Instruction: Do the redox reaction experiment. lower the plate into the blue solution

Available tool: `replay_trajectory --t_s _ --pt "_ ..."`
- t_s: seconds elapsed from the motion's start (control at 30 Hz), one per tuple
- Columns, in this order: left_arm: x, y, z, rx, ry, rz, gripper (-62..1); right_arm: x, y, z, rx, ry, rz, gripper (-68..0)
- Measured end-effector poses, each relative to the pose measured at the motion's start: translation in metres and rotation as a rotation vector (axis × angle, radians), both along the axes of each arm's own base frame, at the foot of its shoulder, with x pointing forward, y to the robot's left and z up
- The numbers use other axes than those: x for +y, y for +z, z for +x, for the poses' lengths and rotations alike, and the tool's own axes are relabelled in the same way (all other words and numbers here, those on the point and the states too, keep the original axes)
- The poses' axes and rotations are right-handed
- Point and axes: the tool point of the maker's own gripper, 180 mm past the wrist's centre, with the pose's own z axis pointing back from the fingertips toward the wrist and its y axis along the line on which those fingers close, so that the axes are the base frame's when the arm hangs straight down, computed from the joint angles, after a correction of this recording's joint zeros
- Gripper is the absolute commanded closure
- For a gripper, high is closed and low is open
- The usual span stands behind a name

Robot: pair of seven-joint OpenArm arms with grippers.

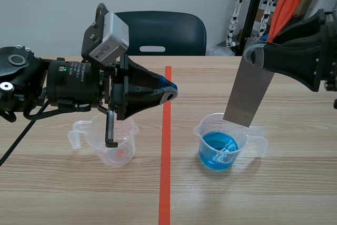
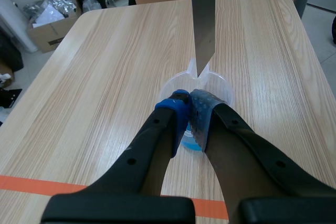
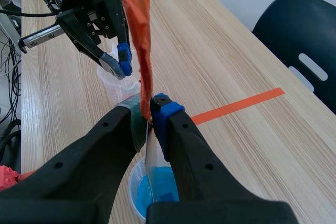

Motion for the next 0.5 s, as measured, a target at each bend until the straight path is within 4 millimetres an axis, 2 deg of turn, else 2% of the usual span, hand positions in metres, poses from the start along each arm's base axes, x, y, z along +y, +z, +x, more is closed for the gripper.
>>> replay_trajectory --t_s 0.5 --pt "0.0 0.0 0.0 0.0 0.0 0.0 -2.7 -0.001 0.0001 0.0025 -0.006 -0.014 -0.001 -0.6"
